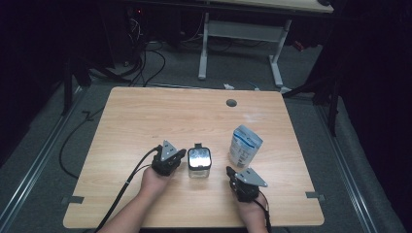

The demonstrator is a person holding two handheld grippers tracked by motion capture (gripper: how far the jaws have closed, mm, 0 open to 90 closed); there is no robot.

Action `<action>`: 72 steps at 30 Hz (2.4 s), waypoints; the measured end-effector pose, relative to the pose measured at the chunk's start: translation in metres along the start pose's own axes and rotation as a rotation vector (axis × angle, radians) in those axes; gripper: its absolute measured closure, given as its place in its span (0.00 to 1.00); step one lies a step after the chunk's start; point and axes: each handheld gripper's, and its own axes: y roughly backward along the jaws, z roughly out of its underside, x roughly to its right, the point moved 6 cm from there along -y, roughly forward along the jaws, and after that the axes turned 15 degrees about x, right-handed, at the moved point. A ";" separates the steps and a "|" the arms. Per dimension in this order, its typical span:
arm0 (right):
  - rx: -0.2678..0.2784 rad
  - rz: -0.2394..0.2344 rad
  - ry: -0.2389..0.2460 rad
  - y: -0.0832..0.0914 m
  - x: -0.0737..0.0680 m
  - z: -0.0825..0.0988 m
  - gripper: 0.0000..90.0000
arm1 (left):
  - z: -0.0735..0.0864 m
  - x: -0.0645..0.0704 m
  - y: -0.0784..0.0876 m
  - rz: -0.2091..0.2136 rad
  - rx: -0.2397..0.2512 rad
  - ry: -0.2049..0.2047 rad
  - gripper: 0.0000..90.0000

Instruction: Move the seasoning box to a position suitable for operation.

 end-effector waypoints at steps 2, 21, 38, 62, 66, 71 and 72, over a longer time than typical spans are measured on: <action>-0.008 -0.007 0.003 -0.015 -0.007 -0.002 1.00 | 0.001 -0.001 -0.001 -0.001 0.000 0.005 1.00; 0.000 -0.061 -0.011 -0.026 -0.033 -0.008 1.00 | -0.001 0.013 -0.003 0.068 -0.002 -0.012 1.00; 0.020 -0.043 -0.027 -0.009 -0.019 -0.010 1.00 | 0.008 0.038 0.033 0.067 -0.026 0.007 1.00; 0.010 -0.029 -0.042 0.018 -0.017 -0.002 1.00 | 0.001 0.048 0.050 0.104 0.005 0.022 1.00; 0.003 -0.004 -0.025 0.004 -0.013 -0.006 1.00 | -0.003 0.040 0.054 0.081 0.027 0.032 0.98; -0.010 -0.013 -0.022 -0.032 -0.008 -0.015 1.00 | -0.016 0.026 0.058 0.041 0.069 0.039 0.95; -0.010 -0.013 -0.022 -0.032 -0.008 -0.015 1.00 | -0.018 0.023 0.059 0.032 0.075 0.040 0.95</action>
